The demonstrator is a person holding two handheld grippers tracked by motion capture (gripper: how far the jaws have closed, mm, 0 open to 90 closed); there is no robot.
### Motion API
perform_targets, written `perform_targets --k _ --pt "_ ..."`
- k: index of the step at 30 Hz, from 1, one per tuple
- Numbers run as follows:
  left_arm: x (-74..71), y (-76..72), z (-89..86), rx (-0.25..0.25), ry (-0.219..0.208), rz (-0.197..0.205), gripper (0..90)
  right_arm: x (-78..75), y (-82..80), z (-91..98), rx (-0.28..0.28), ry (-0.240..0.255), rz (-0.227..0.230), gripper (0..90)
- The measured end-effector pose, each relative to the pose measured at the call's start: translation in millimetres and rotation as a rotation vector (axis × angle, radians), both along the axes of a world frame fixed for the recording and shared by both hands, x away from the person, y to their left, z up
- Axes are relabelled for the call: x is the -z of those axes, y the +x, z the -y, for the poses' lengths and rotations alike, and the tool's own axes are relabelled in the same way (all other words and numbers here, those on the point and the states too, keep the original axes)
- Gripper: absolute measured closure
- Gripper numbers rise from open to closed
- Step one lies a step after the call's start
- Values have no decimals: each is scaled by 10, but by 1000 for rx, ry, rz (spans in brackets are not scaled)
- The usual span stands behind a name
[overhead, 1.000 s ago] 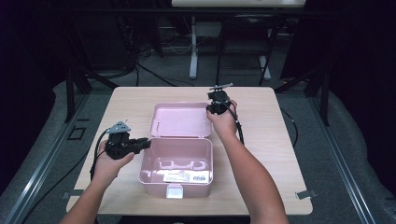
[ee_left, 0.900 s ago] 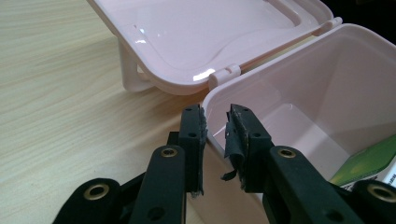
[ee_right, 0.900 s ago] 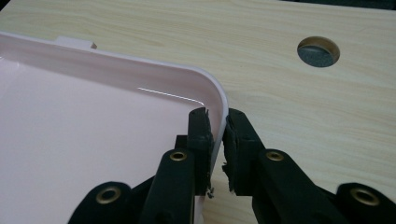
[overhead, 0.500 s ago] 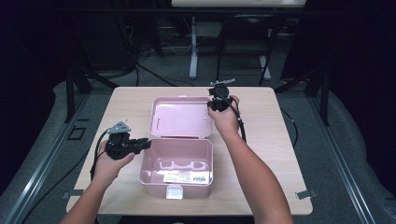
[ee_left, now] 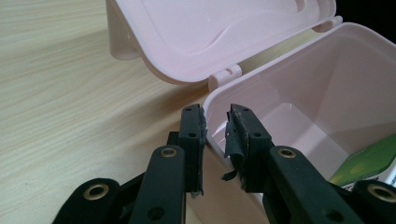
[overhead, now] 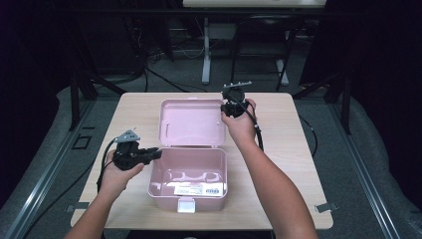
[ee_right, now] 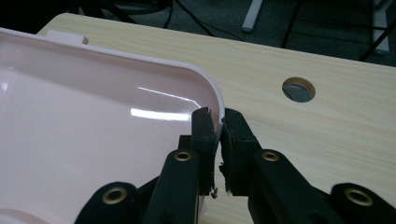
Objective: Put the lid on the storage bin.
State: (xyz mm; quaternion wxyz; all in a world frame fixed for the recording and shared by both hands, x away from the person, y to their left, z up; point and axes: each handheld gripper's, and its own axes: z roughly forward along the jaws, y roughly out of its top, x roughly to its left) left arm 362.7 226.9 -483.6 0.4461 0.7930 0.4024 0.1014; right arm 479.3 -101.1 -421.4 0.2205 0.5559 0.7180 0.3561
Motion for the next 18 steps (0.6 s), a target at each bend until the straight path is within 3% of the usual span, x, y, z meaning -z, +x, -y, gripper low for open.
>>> perform_targets --k 18 --pt "5 4 -5 -3 -5 -5 752 -288 -303 58 -50 23 104 850"
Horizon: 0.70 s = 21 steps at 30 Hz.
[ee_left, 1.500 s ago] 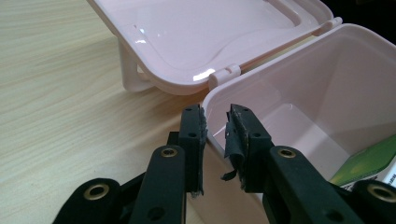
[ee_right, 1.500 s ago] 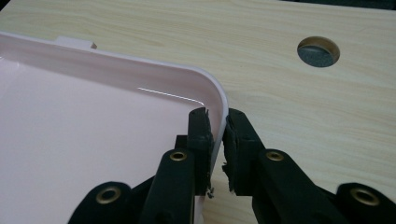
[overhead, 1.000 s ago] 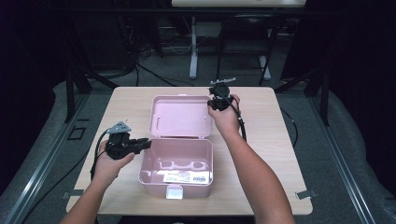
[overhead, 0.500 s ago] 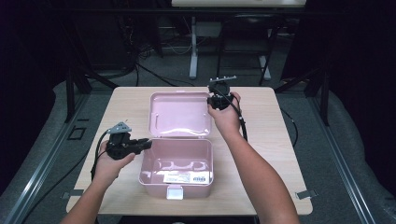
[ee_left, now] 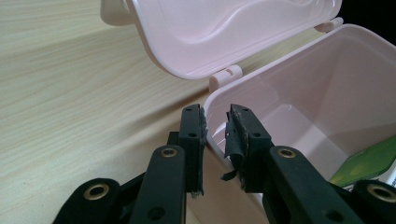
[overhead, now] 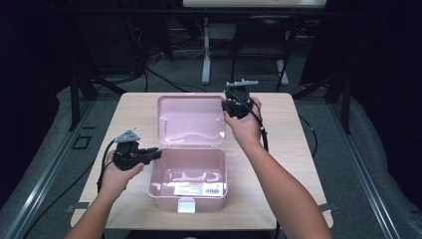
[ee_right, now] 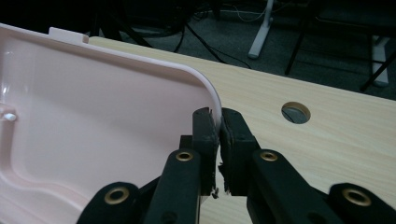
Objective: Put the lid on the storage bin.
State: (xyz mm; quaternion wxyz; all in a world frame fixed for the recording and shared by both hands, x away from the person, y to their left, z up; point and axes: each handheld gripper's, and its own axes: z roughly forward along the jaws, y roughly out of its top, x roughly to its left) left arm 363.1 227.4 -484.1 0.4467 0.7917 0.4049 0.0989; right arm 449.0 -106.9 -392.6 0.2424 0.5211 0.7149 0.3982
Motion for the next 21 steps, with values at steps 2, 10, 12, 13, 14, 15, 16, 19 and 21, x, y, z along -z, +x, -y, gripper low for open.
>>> perform_targets --k 2,10,12,13,14,15,16,19,21 --pt "0 -1 2 -1 -1 -1 752 -23 -32 7 -8 -4 10 850" --pt "-2 -5 2 -2 3 2 752 -125 -207 19 -34 -17 60 855" --pt "-2 -5 0 0 7 5 752 -143 -254 20 -41 -20 77 855" --pt "-2 -6 0 0 7 5 752 -151 -284 18 -42 -20 85 856" --pt "-1 -8 2 -2 8 8 751 -153 -300 17 -43 -20 94 856" --pt "-2 -9 2 -1 8 7 752 -159 -326 20 -45 -21 102 857" --pt "-3 -9 1 0 9 7 752 -161 -341 18 -44 -17 106 857" --pt "-4 -9 0 1 9 5 752 -173 -396 23 -50 -21 125 857" --pt "-1 -8 0 -2 8 7 752 -182 -431 25 -56 -27 137 857"
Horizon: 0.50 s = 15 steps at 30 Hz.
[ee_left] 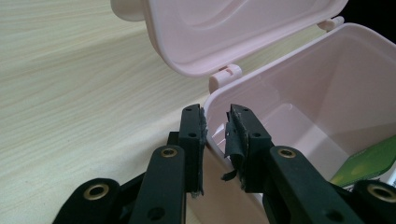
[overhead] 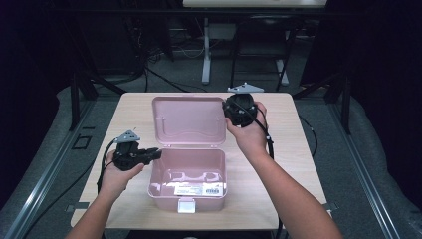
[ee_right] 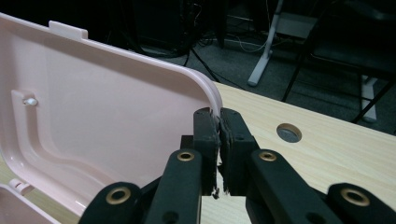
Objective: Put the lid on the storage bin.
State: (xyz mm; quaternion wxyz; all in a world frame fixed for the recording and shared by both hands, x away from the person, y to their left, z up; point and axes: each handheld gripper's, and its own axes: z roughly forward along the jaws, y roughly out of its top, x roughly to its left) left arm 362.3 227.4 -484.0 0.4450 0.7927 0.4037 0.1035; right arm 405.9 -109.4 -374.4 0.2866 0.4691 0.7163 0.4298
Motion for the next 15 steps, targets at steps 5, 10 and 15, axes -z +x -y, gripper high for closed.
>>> perform_targets --k 5,10,15 --pt "0 -1 0 0 0 0 751 -9 -73 8 -9 -3 21 858" --pt "1 -3 0 -3 -2 -1 751 -23 -155 21 -23 2 43 859" --pt "0 -3 -1 -3 -2 -2 750 -39 -232 64 -44 32 46 861"
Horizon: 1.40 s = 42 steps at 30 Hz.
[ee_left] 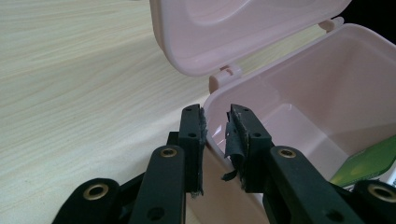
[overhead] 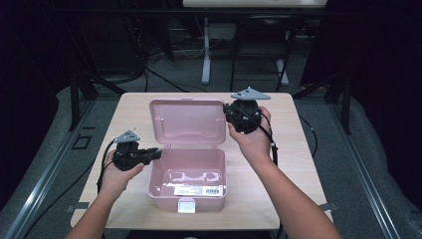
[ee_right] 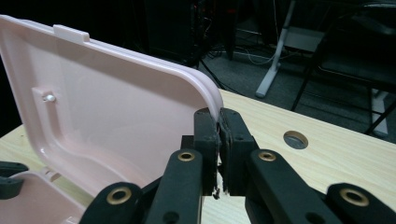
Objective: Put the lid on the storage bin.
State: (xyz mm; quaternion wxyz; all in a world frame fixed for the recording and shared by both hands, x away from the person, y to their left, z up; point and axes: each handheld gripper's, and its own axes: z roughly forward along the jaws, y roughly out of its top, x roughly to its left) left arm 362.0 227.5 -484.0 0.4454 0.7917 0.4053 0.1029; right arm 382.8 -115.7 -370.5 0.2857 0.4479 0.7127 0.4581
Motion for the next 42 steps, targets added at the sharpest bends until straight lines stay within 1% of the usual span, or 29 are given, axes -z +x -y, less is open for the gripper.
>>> perform_targets --k 5,8,9,10,13,15,17,18,19,21,24,26,28,34,36,38,39,41,42 --pt "-4 -1 -9 1 -6 -7 734 0 -113 1 -10 -3 32 860" --pt "-36 -15 -14 3 -10 -3 726 12 -173 19 -17 12 43 859" --pt "-50 -18 -18 4 -9 6 720 17 -193 24 -19 12 50 859" --pt "-62 -25 -20 1 -18 6 717 23 -211 23 -19 10 59 860" --pt "-104 -35 -39 2 -23 14 695 29 -275 12 -21 -9 82 859" --pt "-112 -42 -39 -7 -27 15 681 34 -308 7 -21 -27 94 859" --pt "-121 -46 -48 -12 -22 24 679 39 -346 4 -24 -32 108 859" --pt "-129 -51 -53 -14 -25 20 675 40 -365 4 -24 -34 107 859" --pt "-141 -55 -61 -19 -18 31 671 40 -381 6 -26 -33 107 859" --pt "-158 -60 -72 -22 -18 39 662 47 -411 16 -29 -27 112 859" --pt "-199 -80 -97 -37 -28 56 648 70 -456 31 -33 -11 117 858" --pt "-231 -92 -118 -40 -31 55 637 79 -477 46 -38 7 110 858" --pt "-260 -107 -135 -51 -34 68 629 91 -498 61 -42 30 106 856" --pt "-326 -147 -133 -53 -40 91 606 162 -565 82 -44 56 99 853" --pt "-347 -161 -131 -55 -34 92 606 189 -581 99 -45 76 91 852" --pt "-356 -171 -127 -56 -41 100 607 210 -593 121 -49 107 85 852" --pt "-362 -177 -125 -56 -43 102 606 219 -593 126 -48 112 87 852" --pt "-380 -189 -128 -56 -44 106 606 228 -593 117 -45 95 91 852" --pt "-385 -193 -128 -58 -46 113 606 232 -600 118 -44 99 91 853"
